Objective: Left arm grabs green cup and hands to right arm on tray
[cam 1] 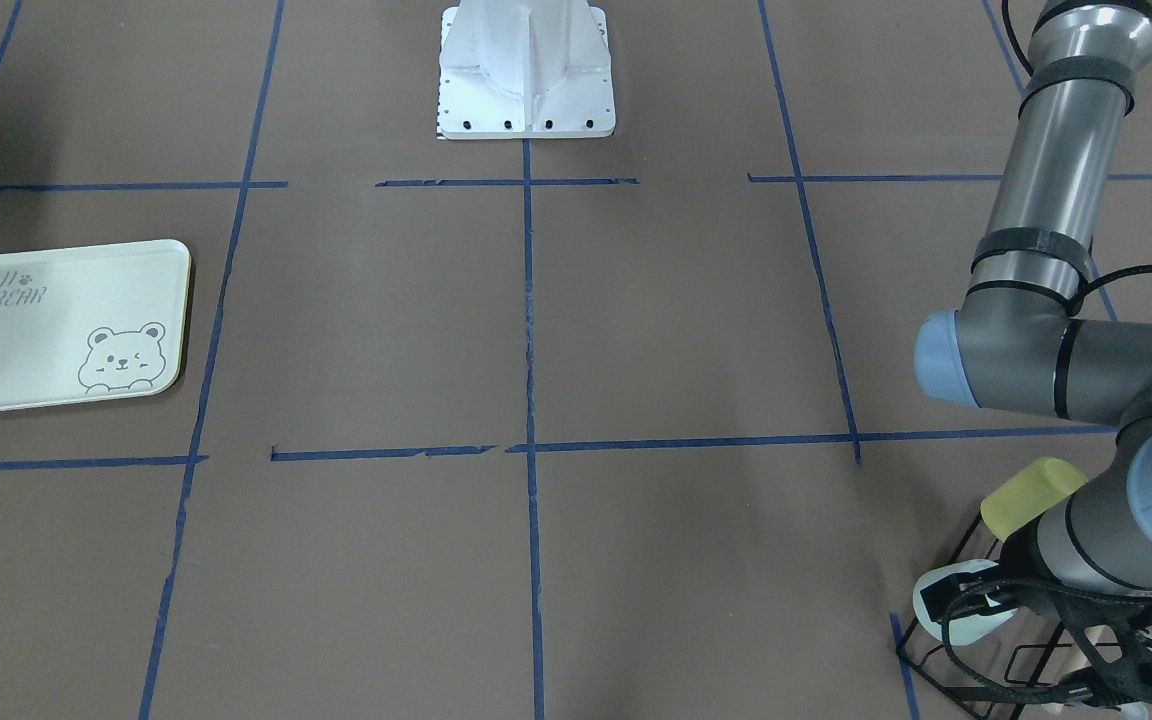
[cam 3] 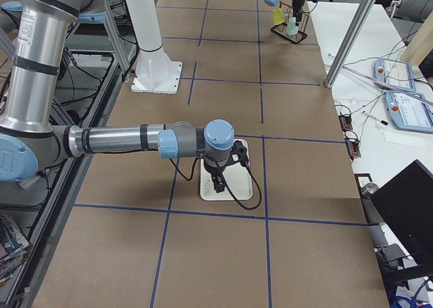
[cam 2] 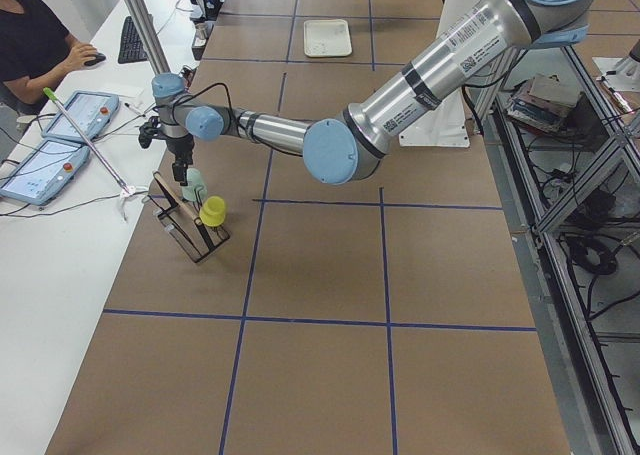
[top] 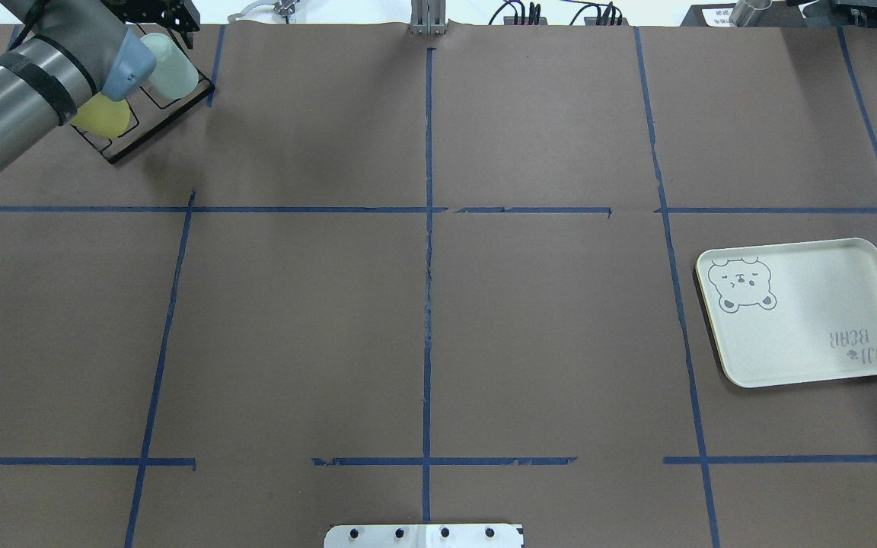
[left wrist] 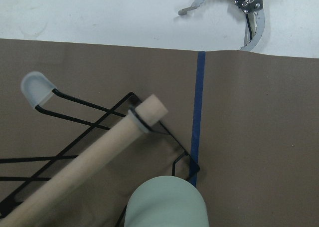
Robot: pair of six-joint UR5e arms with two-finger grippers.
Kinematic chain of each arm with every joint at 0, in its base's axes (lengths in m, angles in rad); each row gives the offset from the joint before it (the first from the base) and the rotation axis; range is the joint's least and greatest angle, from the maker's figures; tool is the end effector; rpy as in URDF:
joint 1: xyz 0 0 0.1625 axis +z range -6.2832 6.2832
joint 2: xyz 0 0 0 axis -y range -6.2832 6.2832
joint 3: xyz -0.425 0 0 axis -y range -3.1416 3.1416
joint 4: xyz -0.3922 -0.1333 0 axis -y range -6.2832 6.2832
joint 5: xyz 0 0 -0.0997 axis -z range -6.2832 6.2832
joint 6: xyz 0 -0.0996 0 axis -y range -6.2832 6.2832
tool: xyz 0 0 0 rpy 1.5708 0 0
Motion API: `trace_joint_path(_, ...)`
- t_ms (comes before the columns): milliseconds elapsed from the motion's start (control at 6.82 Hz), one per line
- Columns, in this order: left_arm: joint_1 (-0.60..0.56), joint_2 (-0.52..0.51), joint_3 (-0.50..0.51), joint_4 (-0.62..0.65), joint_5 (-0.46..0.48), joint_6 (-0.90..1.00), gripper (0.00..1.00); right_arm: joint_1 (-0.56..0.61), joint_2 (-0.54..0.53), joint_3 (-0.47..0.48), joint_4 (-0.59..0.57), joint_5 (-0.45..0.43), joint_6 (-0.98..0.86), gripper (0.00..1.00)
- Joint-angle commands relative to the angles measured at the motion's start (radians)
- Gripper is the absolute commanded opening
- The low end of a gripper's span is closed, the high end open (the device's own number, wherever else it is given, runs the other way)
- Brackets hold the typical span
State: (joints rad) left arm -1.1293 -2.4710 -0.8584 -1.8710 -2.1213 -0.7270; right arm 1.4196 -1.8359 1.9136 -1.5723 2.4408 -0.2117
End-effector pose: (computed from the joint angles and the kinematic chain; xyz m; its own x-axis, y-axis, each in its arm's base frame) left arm 0.2881 -0.7997 0.3816 0.7483 -0.0930 -0.6569 0.1605 0.9861 0.0432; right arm -0.0013 -0.3882 0.5987 0.5831 -0.3583 0.7291 0.2789 0.9312 0.2346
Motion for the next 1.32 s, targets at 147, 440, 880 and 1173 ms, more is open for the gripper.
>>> trace_joint_path(147,0.009,0.023,0.006,0.0,-0.003,-0.002,1.0,-0.001,0.01,-0.016,0.0,0.001,0.0,1.0)
trace_joint_path(440,0.009,0.024,0.007,0.0,-0.005,-0.002,0.92,-0.001,0.01,-0.016,0.0,0.001,0.0,1.0)
trace_joint_path(880,-0.013,0.014,-0.022,0.021,-0.081,-0.012,0.0,-0.001,0.01,-0.018,0.015,0.001,0.0,1.0)
trace_joint_path(1173,-0.113,0.052,-0.208,0.154,-0.202,0.0,0.0,-0.001,0.01,-0.018,0.015,0.007,0.0,1.0)
